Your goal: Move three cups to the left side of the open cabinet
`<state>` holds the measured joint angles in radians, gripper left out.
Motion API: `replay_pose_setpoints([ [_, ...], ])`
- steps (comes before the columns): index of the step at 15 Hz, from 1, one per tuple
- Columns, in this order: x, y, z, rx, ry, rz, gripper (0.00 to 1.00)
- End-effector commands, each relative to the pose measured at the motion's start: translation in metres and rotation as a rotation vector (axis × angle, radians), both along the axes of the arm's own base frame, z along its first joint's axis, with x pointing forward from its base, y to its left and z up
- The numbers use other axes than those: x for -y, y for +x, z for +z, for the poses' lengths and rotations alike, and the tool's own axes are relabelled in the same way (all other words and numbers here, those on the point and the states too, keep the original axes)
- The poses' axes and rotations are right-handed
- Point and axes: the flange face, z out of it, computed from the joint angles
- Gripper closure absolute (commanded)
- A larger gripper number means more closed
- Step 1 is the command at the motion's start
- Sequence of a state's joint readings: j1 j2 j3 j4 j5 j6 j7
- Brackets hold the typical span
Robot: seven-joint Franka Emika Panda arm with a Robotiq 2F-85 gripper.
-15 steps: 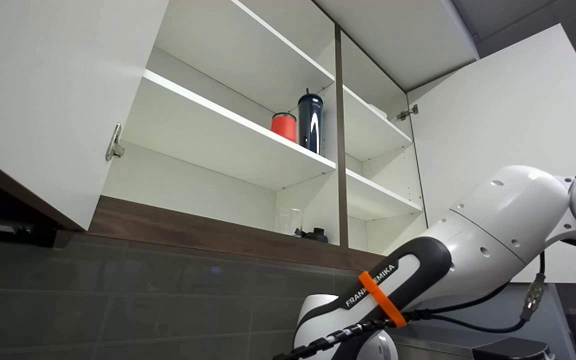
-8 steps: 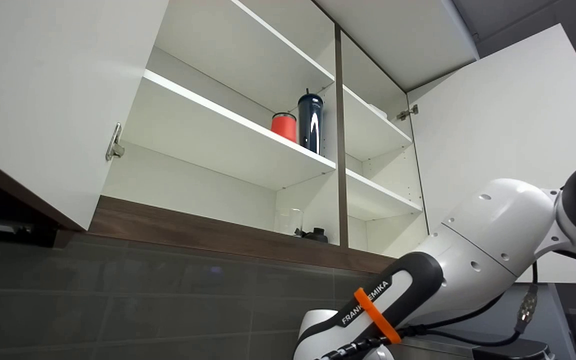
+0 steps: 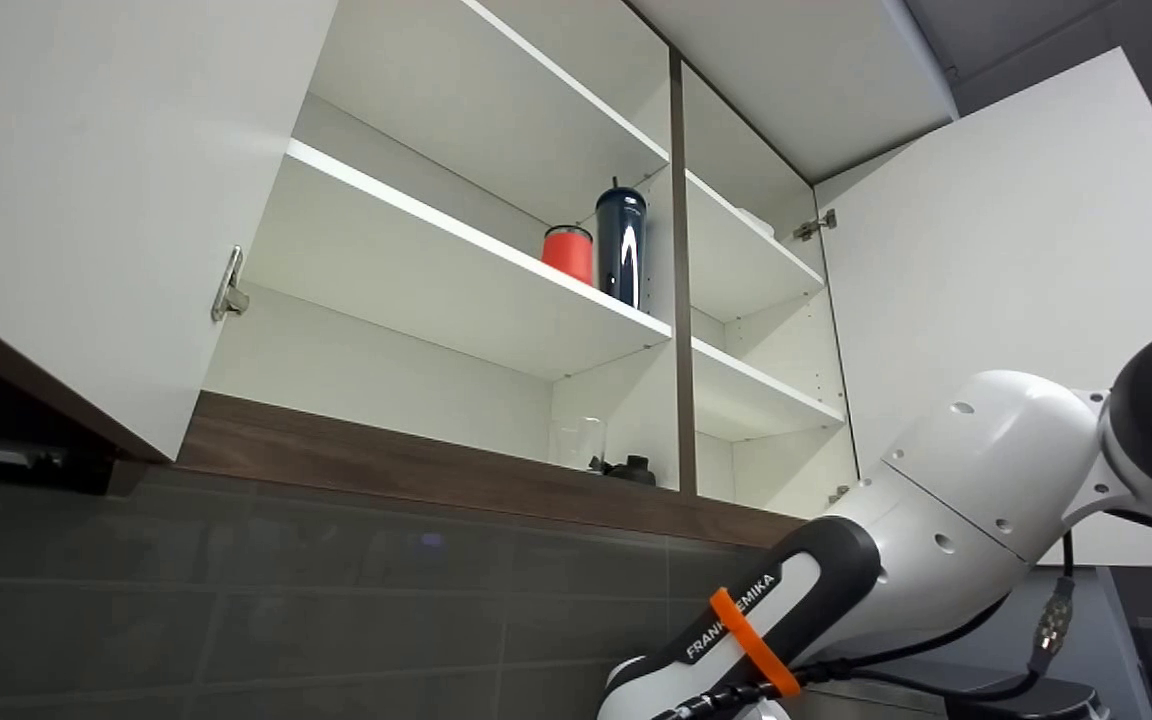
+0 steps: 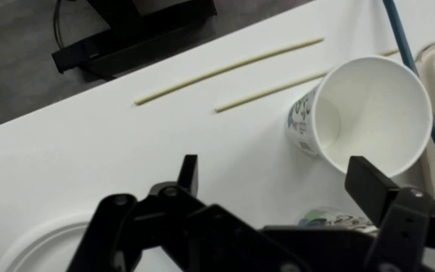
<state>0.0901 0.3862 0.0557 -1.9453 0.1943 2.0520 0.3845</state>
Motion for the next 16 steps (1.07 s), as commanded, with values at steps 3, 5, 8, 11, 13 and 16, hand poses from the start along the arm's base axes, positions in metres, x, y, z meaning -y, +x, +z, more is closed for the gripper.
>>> replay_pose_setpoints([
  [3, -0.001, -0.024, -0.022, -0.032, 0.071, 0.111, 0.0],
  [5, -0.003, -0.032, -0.028, -0.041, 0.12, 0.152, 0.0],
  [8, -0.007, -0.042, -0.029, -0.045, 0.204, 0.184, 0.0],
  [11, -0.01, -0.046, -0.033, 0.0, 0.252, 0.196, 0.0],
  [13, -0.013, -0.044, -0.036, 0.086, 0.244, 0.189, 0.07],
  [16, -0.018, -0.041, -0.043, 0.218, 0.209, 0.187, 0.38],
])
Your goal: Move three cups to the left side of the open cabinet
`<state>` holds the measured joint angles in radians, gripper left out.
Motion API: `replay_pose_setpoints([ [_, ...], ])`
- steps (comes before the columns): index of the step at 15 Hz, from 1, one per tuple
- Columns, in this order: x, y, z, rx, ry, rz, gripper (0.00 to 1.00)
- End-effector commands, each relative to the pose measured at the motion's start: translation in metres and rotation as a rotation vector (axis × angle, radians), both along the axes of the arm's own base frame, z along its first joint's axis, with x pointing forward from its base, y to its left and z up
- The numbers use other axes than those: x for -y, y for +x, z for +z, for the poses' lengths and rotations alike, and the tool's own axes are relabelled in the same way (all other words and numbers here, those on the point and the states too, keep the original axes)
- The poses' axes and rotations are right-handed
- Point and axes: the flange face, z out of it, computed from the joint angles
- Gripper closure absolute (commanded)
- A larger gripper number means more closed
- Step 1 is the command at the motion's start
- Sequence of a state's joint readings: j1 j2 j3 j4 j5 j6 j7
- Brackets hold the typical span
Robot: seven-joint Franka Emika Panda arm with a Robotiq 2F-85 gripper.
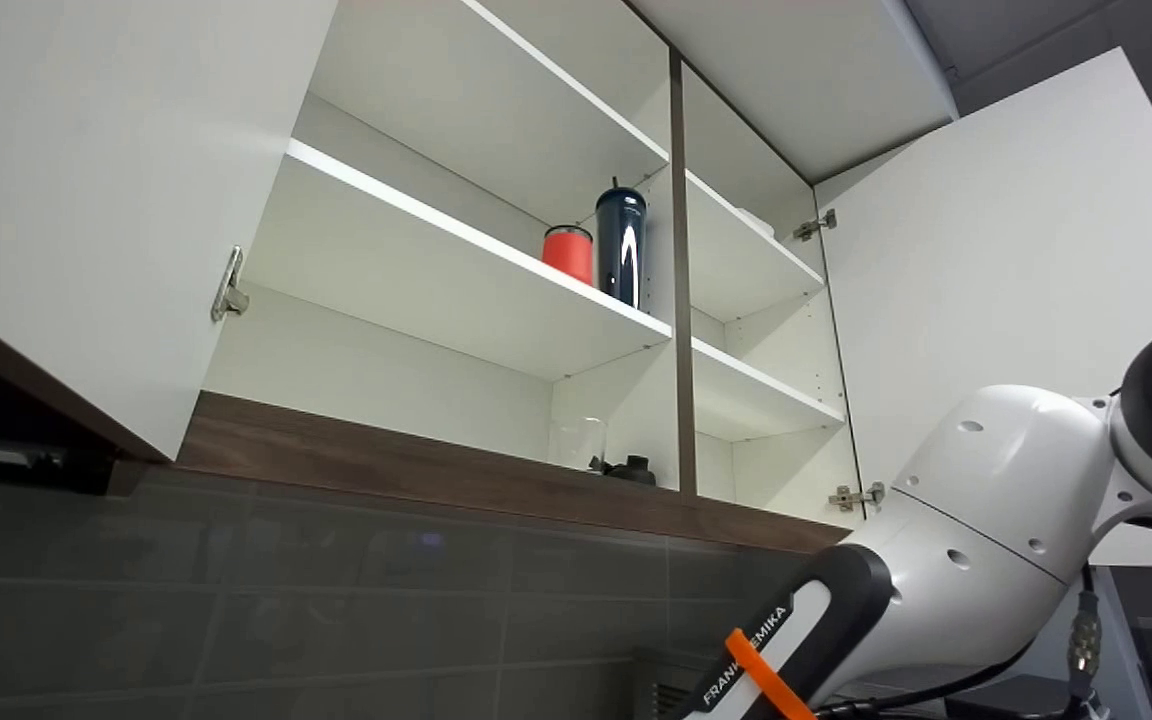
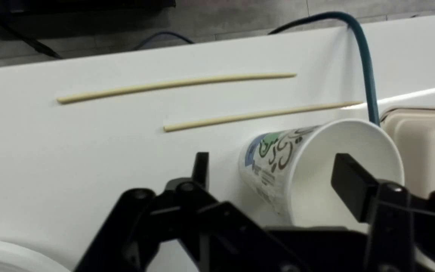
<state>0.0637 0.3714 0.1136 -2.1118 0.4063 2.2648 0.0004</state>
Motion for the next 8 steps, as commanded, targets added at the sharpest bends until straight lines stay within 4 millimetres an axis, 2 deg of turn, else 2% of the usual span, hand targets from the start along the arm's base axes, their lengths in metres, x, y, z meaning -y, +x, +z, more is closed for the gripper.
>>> replay_pose_setpoints([
  [1, -0.006, -0.008, -0.005, 0.135, -0.005, -0.017, 0.48],
  [4, -0.014, -0.012, -0.001, 0.153, 0.026, -0.009, 0.7],
  [8, -0.011, -0.017, 0.024, 0.069, 0.03, -0.028, 0.99],
])
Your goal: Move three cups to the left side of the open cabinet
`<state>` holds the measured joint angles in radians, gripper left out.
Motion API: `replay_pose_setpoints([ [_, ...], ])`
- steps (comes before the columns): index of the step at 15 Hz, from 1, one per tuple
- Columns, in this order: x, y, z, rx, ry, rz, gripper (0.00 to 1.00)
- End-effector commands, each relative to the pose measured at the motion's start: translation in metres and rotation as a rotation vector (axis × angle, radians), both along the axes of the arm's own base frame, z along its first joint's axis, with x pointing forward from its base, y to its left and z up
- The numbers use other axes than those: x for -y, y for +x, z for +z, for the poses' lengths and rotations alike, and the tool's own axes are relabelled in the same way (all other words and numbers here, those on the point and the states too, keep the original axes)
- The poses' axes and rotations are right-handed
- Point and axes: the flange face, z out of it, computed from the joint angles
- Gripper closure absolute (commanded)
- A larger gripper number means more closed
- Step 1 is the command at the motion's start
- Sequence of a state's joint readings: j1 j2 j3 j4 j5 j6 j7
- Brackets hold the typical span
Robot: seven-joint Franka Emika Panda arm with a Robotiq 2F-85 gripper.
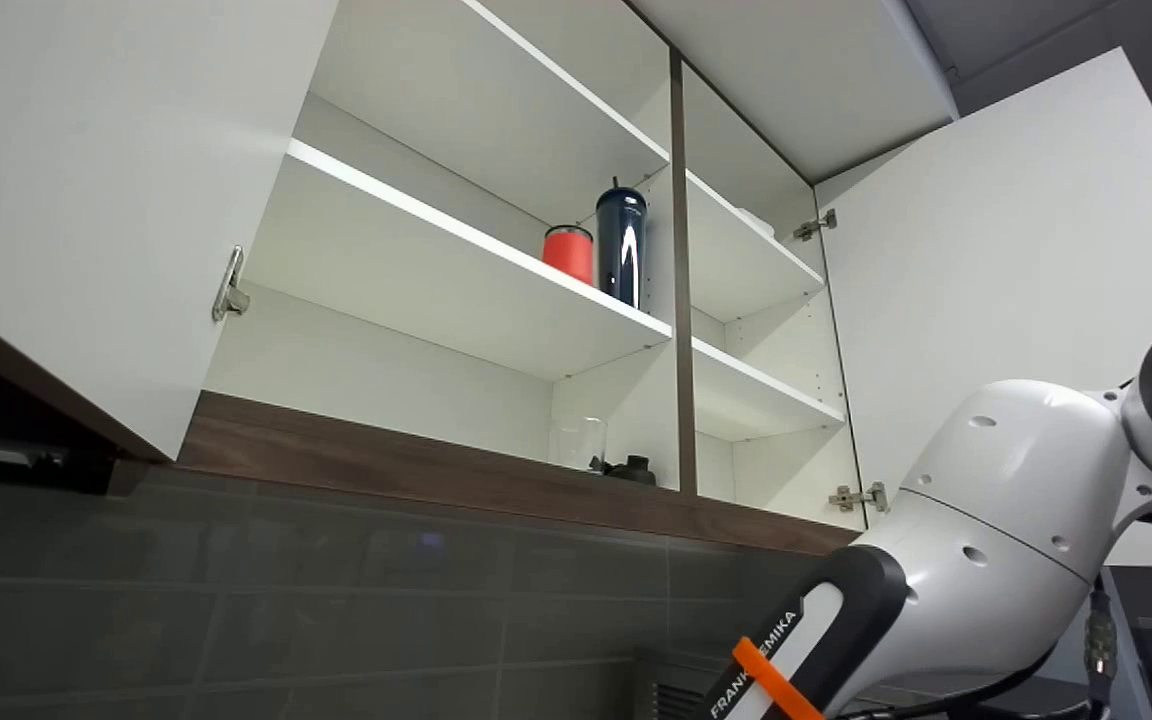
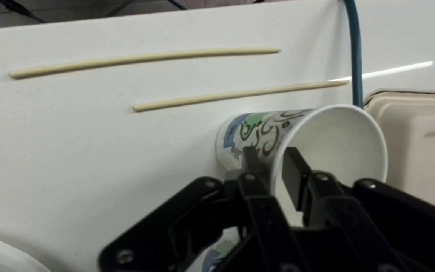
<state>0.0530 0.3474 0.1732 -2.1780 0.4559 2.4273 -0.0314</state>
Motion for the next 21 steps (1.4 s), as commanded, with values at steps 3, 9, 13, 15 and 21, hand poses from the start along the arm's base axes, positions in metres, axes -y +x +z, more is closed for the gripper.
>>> replay_pose_setpoints([
  [3, 0.013, -0.01, 0.048, -0.061, 0.013, -0.022, 1.0],
  [9, 0.018, -0.012, 0.101, -0.006, 0.028, -0.048, 0.99],
  [13, 0.017, -0.006, 0.14, 0.111, 0.048, -0.097, 0.99],
  [15, 0.018, -0.001, 0.156, 0.167, 0.048, -0.128, 0.99],
  [21, 0.025, 0.031, 0.158, 0.233, 0.005, -0.227, 0.99],
])
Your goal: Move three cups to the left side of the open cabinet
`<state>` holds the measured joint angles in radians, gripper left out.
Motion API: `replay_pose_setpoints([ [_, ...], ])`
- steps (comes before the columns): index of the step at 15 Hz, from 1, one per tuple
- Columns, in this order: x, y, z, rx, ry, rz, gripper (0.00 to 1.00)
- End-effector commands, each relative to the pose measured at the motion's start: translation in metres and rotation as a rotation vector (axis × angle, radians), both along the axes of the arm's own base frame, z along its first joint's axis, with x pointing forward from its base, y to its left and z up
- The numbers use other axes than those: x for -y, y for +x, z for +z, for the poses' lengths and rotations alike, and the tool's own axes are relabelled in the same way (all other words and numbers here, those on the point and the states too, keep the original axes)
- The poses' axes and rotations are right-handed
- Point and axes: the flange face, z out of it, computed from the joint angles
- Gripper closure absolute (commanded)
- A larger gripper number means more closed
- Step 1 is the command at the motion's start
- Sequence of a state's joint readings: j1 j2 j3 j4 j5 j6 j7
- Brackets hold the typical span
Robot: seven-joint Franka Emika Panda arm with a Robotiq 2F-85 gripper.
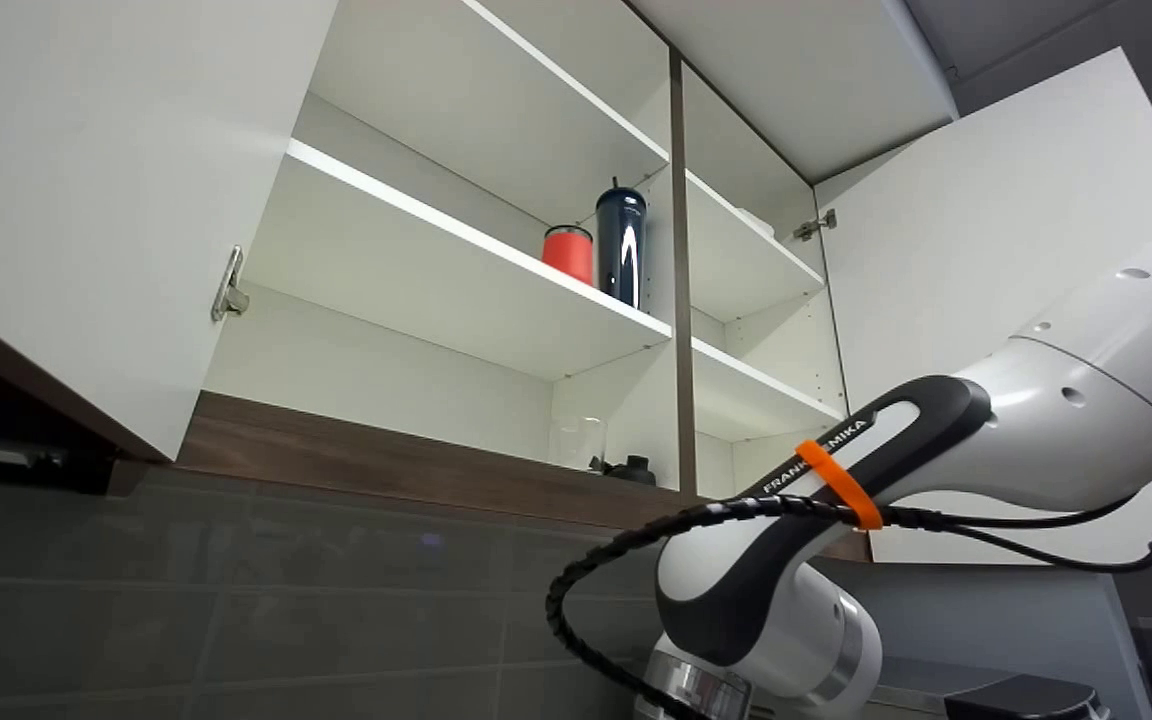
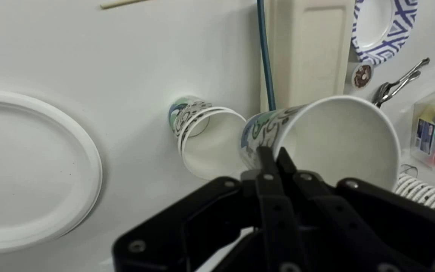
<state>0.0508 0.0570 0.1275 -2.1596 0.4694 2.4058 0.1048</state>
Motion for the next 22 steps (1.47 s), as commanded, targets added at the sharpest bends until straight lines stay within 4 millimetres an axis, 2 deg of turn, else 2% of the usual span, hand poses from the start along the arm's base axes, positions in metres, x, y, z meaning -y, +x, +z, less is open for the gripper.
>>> replay_pose_setpoints([
  [1, 0.003, 0.018, -0.012, -0.015, -0.025, -0.069, 0.99],
  [10, 0.007, 0.043, -0.044, -0.129, -0.093, -0.164, 0.99],
  [11, 0.007, 0.046, -0.048, -0.143, -0.1, -0.173, 0.79],
  [12, 0.005, 0.048, -0.051, -0.16, -0.101, -0.174, 0.7],
  [17, -0.001, 0.055, -0.064, -0.203, -0.102, -0.185, 0.34],
  [21, -0.003, 0.056, -0.097, -0.236, -0.115, -0.223, 0.03],
  [22, -0.005, 0.056, -0.108, -0.252, -0.117, -0.226, 0.0],
])
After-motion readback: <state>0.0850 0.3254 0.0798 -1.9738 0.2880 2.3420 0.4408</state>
